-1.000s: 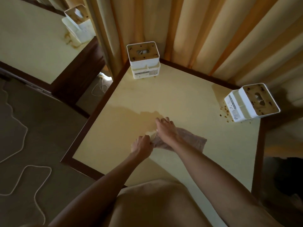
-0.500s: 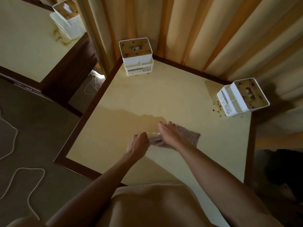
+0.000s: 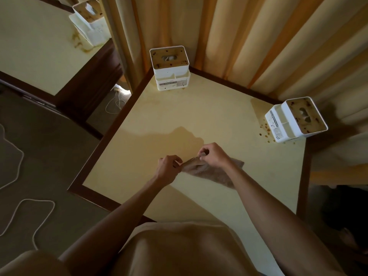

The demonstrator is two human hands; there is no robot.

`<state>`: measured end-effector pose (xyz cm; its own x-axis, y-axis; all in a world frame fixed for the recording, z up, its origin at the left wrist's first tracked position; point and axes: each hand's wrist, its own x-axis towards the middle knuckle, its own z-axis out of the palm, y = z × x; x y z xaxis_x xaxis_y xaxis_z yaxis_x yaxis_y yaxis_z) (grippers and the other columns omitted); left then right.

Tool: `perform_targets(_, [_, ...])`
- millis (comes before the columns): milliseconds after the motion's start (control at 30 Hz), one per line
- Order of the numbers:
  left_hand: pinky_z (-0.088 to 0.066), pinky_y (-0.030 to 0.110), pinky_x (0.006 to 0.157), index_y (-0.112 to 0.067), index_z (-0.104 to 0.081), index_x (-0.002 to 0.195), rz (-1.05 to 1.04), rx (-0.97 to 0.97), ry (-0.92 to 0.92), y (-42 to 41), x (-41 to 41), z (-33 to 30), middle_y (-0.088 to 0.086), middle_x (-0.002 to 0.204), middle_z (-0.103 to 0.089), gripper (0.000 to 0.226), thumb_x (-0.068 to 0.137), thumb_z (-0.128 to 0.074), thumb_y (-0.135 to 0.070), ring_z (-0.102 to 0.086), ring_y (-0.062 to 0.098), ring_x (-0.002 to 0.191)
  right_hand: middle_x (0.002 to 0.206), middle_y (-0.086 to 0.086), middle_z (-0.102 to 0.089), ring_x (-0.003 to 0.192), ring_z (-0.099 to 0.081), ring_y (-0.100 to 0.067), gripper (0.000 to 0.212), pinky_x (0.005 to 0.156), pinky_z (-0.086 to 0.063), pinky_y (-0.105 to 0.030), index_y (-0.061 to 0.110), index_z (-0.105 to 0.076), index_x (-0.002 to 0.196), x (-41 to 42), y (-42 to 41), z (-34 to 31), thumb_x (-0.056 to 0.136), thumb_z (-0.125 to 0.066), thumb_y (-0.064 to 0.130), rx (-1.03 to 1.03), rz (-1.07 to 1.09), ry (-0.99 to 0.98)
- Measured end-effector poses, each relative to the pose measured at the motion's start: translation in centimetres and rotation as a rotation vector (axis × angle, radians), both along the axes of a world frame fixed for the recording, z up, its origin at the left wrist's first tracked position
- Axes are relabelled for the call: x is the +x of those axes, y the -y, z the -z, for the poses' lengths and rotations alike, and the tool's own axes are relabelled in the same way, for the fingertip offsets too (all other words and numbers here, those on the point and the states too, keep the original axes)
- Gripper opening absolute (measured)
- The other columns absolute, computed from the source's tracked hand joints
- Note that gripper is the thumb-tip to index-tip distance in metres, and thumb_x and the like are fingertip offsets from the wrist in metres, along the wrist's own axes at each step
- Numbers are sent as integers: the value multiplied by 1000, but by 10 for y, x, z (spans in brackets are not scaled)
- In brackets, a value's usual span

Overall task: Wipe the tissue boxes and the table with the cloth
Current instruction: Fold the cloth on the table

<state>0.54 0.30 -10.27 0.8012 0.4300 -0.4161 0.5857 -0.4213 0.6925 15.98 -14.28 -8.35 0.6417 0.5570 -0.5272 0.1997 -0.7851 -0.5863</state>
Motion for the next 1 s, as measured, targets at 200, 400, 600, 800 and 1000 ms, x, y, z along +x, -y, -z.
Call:
perform_targets(200, [-39, 5, 52, -10, -80, 95, 29, 33, 17, -2, 3, -6, 3, 86, -76, 23, 85, -64, 4, -67, 16, 75, 73, 3, -64, 76, -62, -14, 31, 71, -49, -31, 17, -57, 67, 4, 8, -13, 82, -72, -7, 7, -54, 2])
perform_targets(400, [-39, 0, 59, -13, -79, 98, 149, 27, 45, -10, 8, -22, 1, 91, -77, 20, 86, -69, 0, -69, 12, 84, 69, 3, -61, 65, -54, -6, 35, 58, -41, -12, 17, -56, 65, 9, 17, -25, 81, -75, -7, 45, -129, -2])
perform_targets(600, [-45, 15, 67, -16, -79, 99, 225, 10, 123, -27, 22, -44, -6, 86, -74, 17, 89, -71, -6, -63, -2, 77, 83, -2, -66, 73, -59, -8, 11, 68, -47, -15, 1, -69, 90, 14, 31, -61, 85, -73, -7, 86, -115, -96])
perform_targets(800, [-39, 28, 73, -22, -75, 89, 279, 66, 218, -28, 62, -91, -7, 88, -68, 4, 91, -73, -18, -58, 10, 80, 87, -1, -72, 78, -63, -8, 17, 63, -47, -14, 12, -73, 88, 30, 53, -106, 85, -75, -5, 238, 117, -33])
perform_targets(1000, [-50, 29, 74, -21, -74, 85, 290, 91, 460, -20, 105, -145, -7, 78, -72, 7, 87, -75, -14, -66, 9, 77, 84, -4, -73, 79, -69, -10, 22, 80, -56, -29, 13, -73, 85, 43, 70, -142, 81, -77, -8, 433, 371, 128])
